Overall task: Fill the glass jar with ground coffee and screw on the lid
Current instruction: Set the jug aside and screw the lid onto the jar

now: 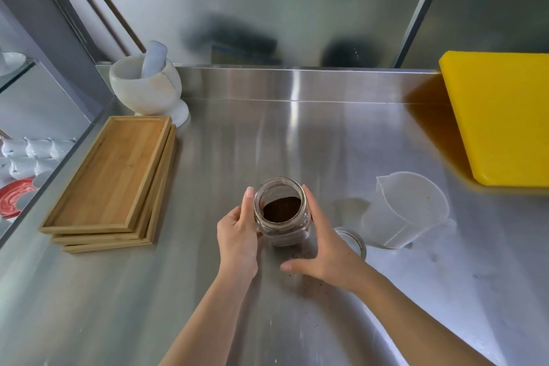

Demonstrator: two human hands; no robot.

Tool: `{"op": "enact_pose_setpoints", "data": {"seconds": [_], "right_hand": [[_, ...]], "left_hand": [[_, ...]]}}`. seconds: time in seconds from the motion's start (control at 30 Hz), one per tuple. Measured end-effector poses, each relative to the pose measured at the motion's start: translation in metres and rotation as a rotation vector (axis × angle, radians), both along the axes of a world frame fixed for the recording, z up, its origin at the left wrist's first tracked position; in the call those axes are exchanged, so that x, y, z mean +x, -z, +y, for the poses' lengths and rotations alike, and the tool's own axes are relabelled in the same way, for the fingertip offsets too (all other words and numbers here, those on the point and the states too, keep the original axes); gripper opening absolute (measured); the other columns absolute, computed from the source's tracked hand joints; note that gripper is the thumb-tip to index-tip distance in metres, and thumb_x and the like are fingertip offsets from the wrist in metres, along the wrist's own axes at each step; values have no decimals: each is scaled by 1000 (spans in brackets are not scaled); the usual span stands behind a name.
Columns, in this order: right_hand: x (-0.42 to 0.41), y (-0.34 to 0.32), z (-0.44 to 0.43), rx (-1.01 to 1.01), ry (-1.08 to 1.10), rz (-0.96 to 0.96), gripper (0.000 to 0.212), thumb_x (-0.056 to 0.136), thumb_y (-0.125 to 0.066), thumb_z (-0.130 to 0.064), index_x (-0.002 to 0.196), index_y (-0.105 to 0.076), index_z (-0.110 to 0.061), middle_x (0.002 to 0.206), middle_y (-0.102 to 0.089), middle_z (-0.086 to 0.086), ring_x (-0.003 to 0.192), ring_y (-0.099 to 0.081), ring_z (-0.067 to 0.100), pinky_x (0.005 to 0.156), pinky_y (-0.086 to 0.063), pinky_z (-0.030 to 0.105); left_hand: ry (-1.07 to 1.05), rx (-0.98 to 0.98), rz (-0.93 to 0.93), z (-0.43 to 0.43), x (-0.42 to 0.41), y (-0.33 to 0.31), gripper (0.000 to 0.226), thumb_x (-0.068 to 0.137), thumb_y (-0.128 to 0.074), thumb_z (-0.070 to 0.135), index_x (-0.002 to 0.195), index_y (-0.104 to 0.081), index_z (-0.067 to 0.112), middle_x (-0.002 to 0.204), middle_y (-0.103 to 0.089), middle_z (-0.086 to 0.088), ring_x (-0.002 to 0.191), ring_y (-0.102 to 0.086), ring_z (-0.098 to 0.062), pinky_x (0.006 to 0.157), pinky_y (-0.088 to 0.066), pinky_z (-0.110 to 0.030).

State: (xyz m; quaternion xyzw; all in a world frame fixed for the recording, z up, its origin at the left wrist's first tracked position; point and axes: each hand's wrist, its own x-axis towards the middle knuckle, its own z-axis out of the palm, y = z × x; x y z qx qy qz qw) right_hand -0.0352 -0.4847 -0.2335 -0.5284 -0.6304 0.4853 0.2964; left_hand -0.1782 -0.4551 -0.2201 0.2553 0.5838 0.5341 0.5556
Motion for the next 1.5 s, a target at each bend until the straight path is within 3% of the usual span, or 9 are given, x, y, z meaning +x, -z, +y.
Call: {"op": "enact_pose_setpoints", "data": {"seconds": [0.2, 0.33, 0.53, 0.67, 0.77, 0.93, 1.0, 1.2, 1.5], "right_hand": [[5, -14, 7, 82, 49, 31, 106, 57, -87, -9, 130, -18, -42, 135, -37, -17, 121, -35, -15, 93, -27, -1], [4, -17, 6, 159, 119, 75, 90, 52, -88, -4, 117, -35, -34, 118, -52, -14, 109, -50, -6, 88, -38, 5], [6, -10, 7, 87, 247, 189, 87, 45, -88, -4, 111, -40, -34, 112, -55, -10, 100, -56, -8, 83, -43, 7], [6, -6, 6, 66, 261, 171, 87, 44, -90, -5, 109, -40, -35, 112, -55, -13, 98, -55, -11, 81, -42, 5], [7, -5, 7, 82, 293, 161, 89, 44, -90, -11, 111, -39, -39, 115, -56, -11, 103, -56, -4, 88, -44, 13], [13, -3, 9, 86, 284, 129, 91, 46, -91, -8, 112, -37, -40, 116, -54, -14, 104, -54, -5, 87, -43, 10], [12, -4, 8, 89, 275, 105, 90, 48, -91, -10, 112, -37, -41, 118, -53, -14, 106, -53, -6, 89, -42, 12], [4, -1, 5, 104, 249, 79, 88, 52, -89, -6, 112, -34, -39, 116, -51, -16, 104, -50, -12, 82, -37, 1], [3, 6, 4, 76, 206, 55, 88, 53, -89, -7, 116, -34, -33, 112, -51, -21, 102, -50, -14, 81, -38, 1]], "left_hand": [[81, 0, 86, -4, 2, -2, 55, 70, -63, 57, 63, -51, 4, 67, -36, -12, 65, -33, -26, 63, -29, -39], [118, 61, 127, -2, 5, -12, 59, 80, -60, 52, 66, -57, -6, 62, -54, -8, 62, -46, -22, 63, -39, -36], [-26, 146, 169, 6, -2, -24, 41, 92, -45, 45, 124, -52, 20, 117, -56, 15, 109, -51, -3, 87, -34, -8], [384, 113, 211, 1, 5, -11, 77, 72, -41, 79, 134, -49, 34, 149, -35, 19, 140, -27, -1, 118, -19, -33], [192, 195, 275, 6, 6, -13, 56, 91, -33, 54, 143, -33, 33, 152, -25, 22, 141, -16, 6, 114, -11, -20], [520, 105, 245, 8, 4, -9, 41, 95, -37, 46, 120, -61, 25, 124, -64, 10, 119, -54, -4, 104, -37, -25], [415, 85, 262, 7, 5, -4, 41, 95, -37, 45, 105, -66, 17, 105, -68, 4, 100, -60, -9, 91, -42, -24], [240, 88, 252, -2, 8, 6, 37, 94, -48, 37, 60, -45, 20, 57, -43, 15, 65, -41, -11, 70, -35, -30], [284, 145, 413, 2, 5, 15, 41, 94, -46, 37, 64, -31, 14, 63, -26, 0, 63, -27, -16, 60, -26, -33]]}}
